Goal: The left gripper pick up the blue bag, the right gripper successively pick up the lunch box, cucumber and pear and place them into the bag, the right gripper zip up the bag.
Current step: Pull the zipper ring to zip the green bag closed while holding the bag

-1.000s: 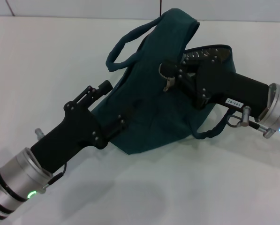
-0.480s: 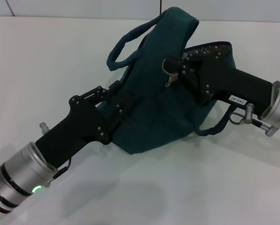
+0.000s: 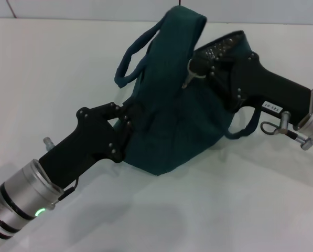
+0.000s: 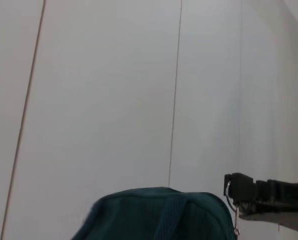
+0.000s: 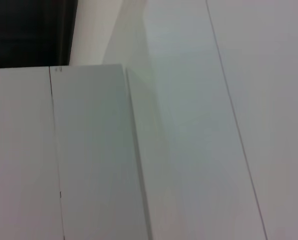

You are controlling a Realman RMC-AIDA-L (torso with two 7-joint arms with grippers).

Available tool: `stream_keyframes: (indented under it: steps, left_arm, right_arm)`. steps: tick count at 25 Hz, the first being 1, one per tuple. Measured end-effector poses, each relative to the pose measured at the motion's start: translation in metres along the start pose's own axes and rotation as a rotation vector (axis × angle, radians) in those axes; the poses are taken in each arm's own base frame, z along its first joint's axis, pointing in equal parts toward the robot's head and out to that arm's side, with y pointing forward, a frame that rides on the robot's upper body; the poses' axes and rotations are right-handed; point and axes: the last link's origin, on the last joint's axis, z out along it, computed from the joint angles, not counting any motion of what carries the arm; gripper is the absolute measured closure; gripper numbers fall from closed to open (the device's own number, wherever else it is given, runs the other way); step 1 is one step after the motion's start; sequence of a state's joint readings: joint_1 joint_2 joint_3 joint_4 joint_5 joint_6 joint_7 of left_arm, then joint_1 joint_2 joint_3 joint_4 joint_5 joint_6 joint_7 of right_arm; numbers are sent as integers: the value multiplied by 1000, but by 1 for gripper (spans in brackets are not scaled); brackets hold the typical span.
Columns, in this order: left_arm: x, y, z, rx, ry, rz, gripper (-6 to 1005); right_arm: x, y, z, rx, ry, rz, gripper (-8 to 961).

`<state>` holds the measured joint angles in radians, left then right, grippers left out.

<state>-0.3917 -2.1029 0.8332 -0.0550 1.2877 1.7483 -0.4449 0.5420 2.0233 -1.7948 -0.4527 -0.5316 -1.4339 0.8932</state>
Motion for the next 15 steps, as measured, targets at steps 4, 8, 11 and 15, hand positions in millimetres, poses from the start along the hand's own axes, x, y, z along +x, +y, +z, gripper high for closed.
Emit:
stream_keyframes:
  steps: [4, 8, 11, 15]
  left_arm:
    - [-1, 0, 0, -3, -7, 1, 944]
    - [-4, 1, 1, -13, -32, 2, 944]
    - [-6, 3, 0, -29, -47, 6, 945]
    - [-8, 5, 0, -44, -61, 23, 945]
  right_arm:
    - [-5, -2, -2, 6, -27, -3, 938]
    - [-9, -4, -4, 20, -51, -4, 938]
    - [-11, -6, -4, 30, -62, -5, 938]
    - [-13, -8, -5, 40, -72, -6, 938]
